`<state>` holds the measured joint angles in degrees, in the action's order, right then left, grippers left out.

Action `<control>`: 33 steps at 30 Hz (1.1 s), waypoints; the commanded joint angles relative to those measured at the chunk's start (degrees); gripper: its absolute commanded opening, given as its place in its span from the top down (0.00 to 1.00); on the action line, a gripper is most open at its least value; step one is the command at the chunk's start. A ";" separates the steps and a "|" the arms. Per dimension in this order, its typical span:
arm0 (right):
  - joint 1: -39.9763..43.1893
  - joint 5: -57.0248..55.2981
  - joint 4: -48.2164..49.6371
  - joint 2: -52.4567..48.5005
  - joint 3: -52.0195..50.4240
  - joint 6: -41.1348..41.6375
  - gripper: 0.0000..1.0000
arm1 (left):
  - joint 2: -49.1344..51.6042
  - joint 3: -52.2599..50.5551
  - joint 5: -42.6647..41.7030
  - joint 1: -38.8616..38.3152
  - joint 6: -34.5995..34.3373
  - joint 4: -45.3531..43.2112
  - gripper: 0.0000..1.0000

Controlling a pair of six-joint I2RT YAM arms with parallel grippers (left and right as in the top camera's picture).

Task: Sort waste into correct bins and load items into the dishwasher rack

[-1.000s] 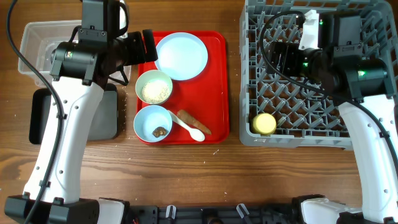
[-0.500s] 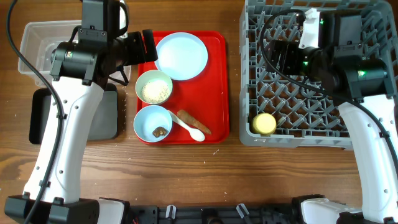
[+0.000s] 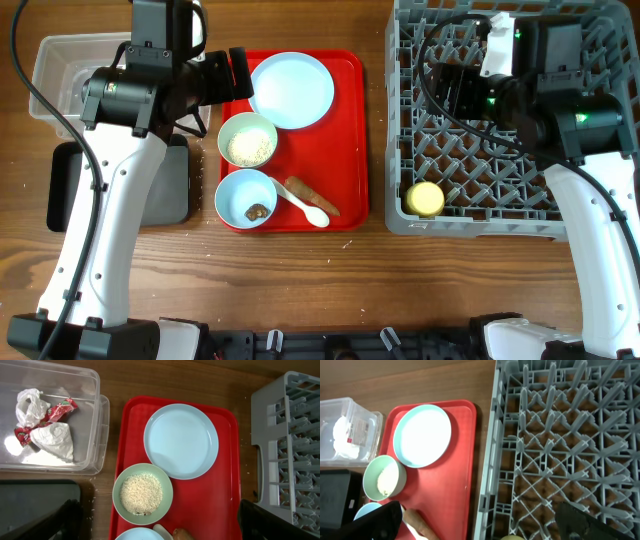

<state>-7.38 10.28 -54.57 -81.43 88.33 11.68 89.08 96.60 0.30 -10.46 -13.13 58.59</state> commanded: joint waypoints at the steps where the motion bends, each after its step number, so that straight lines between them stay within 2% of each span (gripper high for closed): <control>1: -0.04 0.74 1.27 -0.11 0.44 0.28 0.00 | -0.09 0.15 -0.48 -0.15 0.74 0.02 0.00; 9: -0.04 0.74 1.05 -0.11 0.44 0.31 0.00 | -0.09 0.15 -1.53 -0.15 0.70 -0.85 0.00; 14: -0.04 0.76 0.90 -0.11 0.44 0.44 0.00 | -0.09 0.15 -9.88 -0.15 0.76 -1.42 0.00; 19: -0.04 0.76 0.83 -0.11 0.44 0.48 0.00 | 1.79 0.15 -11.15 -4.76 9.84 -2.47 0.00; 24: -0.04 0.76 0.81 -0.11 0.44 0.52 0.00 | 8.33 0.15 -8.07 -10.93 16.31 -3.82 0.01; 33: -0.04 0.74 0.79 -0.11 0.44 0.39 0.00 | 17.44 0.15 -7.93 -13.44 17.25 -6.58 0.06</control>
<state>-7.38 10.31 -53.76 -81.43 88.33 11.68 105.08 96.60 -8.21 -23.53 2.76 52.45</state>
